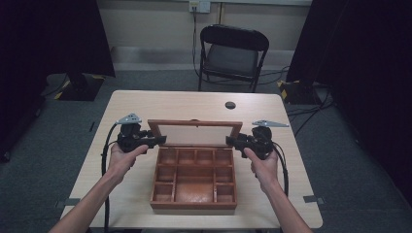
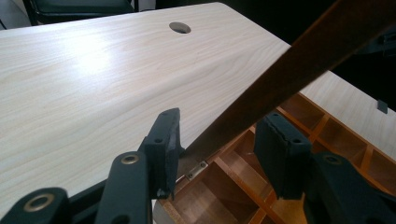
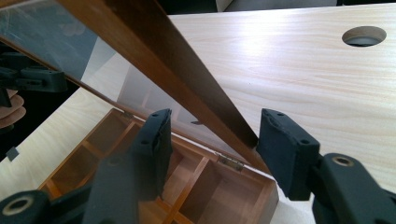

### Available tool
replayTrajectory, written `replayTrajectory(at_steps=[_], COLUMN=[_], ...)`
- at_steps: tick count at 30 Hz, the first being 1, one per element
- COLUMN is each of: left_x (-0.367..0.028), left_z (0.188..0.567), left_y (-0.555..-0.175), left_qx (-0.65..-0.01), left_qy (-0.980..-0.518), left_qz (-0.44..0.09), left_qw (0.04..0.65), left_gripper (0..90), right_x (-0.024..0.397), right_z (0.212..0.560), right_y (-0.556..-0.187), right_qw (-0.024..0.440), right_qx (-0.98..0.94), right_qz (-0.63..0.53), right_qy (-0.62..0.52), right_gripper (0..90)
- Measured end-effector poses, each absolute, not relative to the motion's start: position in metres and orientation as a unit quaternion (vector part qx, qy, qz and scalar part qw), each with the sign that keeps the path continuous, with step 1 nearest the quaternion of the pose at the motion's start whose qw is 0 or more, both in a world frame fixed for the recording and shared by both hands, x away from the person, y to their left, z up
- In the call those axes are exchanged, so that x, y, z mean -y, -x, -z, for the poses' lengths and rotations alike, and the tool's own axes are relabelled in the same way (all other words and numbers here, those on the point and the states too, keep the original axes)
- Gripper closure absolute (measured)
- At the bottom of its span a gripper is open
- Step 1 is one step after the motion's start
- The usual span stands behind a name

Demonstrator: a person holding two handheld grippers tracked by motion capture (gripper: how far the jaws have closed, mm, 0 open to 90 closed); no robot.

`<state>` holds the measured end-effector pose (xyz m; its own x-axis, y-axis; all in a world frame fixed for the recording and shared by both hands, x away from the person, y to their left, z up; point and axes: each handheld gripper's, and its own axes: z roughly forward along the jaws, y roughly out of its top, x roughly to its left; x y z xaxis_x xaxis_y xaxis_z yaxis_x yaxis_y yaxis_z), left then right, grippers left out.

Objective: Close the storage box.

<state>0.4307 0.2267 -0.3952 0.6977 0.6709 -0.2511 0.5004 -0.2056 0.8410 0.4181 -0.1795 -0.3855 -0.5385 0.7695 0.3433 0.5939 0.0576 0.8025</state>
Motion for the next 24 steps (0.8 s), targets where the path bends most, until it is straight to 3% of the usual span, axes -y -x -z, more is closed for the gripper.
replayTrajectory(at_steps=[20, 24], left_x=[-0.226, -0.225], left_z=[0.396, 0.396], left_y=[-0.423, -0.416], left_qx=[-0.371, -0.375], left_qy=[-0.777, -0.774], left_qz=[-0.085, -0.076], left_qw=[0.501, 0.505], left_gripper=[48.5, 44.2], right_x=[0.181, 0.181], right_z=[0.390, 0.390], right_y=[-0.407, -0.404], right_qw=[0.076, 0.075], right_qx=[-0.719, -0.719], right_qz=[-0.495, -0.496], right_qy=[-0.482, -0.480], right_gripper=[46.0, 45.9])
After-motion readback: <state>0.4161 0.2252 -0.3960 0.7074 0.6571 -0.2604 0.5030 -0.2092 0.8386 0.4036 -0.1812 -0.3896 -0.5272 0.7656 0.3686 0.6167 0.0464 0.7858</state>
